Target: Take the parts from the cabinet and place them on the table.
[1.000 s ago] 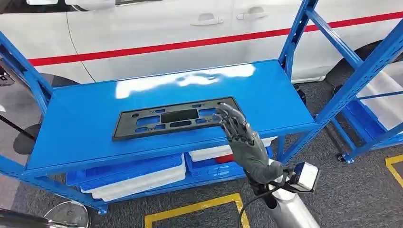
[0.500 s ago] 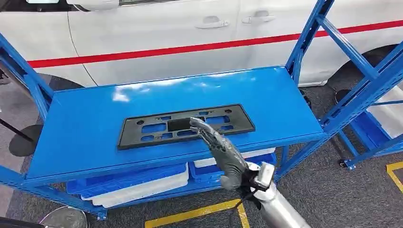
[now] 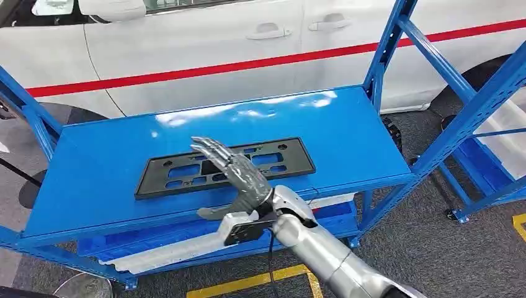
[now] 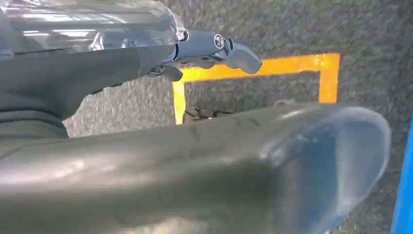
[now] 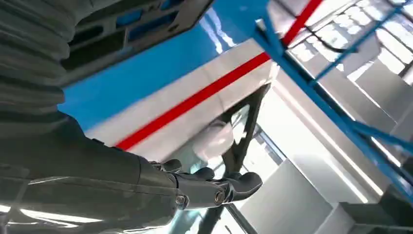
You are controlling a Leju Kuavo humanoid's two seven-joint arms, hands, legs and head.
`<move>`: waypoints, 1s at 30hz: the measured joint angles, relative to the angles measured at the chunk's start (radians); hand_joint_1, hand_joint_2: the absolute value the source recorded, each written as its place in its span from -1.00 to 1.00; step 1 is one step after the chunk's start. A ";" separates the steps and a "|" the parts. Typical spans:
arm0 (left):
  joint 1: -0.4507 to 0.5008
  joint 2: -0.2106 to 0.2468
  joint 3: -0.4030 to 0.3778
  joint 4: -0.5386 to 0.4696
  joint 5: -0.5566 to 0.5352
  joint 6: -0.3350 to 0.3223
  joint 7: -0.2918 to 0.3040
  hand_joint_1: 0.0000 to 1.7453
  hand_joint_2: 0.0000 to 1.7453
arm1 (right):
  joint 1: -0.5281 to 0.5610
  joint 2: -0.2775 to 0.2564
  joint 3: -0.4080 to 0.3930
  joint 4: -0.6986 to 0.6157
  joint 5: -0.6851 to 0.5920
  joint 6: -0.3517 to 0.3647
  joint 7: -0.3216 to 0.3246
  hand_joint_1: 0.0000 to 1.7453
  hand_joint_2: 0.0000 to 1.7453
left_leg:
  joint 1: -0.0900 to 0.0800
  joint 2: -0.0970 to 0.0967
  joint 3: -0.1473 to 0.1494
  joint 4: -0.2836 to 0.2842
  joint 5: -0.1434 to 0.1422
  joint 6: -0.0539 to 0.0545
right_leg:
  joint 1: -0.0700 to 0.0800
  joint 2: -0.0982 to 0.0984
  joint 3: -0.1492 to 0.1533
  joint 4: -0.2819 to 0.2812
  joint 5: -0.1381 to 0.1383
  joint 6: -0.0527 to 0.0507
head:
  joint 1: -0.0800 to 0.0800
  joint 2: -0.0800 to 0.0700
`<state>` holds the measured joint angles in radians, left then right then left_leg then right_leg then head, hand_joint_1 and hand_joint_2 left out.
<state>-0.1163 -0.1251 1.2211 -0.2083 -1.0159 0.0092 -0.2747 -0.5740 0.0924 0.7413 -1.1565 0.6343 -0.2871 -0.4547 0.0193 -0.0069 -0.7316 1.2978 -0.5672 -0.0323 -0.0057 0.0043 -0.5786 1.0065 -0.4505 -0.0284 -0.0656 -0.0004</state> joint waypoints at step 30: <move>0.008 0.005 0.000 0.000 0.005 0.017 0.002 -1.00 -1.00 | -0.224 0.219 0.170 0.613 0.546 -0.213 0.296 -1.00 1.00 | 0.003 0.000 0.029 -0.044 0.008 -0.006 | 0.003 -0.003 -0.008 -0.002 0.008 -0.007 | 0.000 0.000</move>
<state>-0.1084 -0.1198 1.2207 -0.2083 -1.0109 0.0263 -0.2728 -0.7981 0.3109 0.9110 -0.5432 1.1807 -0.4997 -0.1587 0.0224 -0.0064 -0.7026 1.2536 -0.5593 -0.0378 -0.0027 0.0015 -0.5870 1.0040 -0.4423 -0.0355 -0.0656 -0.0004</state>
